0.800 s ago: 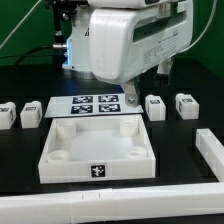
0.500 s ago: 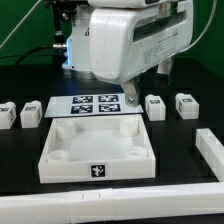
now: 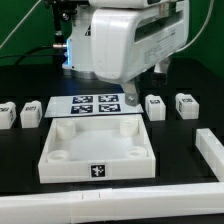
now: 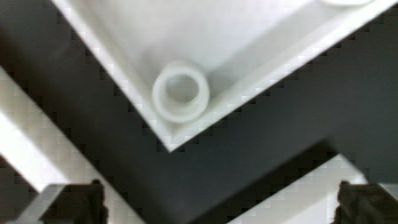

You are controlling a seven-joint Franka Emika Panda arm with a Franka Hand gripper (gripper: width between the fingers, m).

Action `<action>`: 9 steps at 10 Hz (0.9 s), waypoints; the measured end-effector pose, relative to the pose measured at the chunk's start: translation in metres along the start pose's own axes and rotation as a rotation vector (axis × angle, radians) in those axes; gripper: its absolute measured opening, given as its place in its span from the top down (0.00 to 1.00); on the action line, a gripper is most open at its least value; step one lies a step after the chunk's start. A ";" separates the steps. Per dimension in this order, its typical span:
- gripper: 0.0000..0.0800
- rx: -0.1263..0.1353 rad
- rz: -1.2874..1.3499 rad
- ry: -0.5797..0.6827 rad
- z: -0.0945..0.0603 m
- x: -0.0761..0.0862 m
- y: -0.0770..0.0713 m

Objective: Assemble one leg

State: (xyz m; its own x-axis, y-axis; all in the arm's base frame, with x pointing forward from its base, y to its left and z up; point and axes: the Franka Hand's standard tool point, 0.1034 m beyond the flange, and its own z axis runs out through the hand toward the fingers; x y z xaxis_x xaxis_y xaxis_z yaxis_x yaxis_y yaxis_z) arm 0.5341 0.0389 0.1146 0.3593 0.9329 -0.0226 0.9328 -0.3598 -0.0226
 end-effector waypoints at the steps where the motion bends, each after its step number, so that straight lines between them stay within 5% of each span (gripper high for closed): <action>1: 0.19 -0.027 -0.132 0.013 0.003 -0.016 -0.012; 2: 0.19 -0.031 -0.251 0.011 0.008 -0.030 -0.022; 7: 0.19 -0.035 -0.445 0.001 0.011 -0.031 -0.019; 9: 0.19 -0.037 -0.426 0.014 0.047 -0.056 -0.061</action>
Offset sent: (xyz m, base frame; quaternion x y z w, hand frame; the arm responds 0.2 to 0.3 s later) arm 0.0000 0.0000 0.0000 0.0000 0.0000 -0.1790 0.9838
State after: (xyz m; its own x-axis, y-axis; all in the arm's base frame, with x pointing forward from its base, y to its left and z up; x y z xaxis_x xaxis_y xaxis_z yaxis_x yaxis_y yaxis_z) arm 0.4555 0.0076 0.0705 -0.0587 0.9983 -0.0058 0.9982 0.0588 0.0092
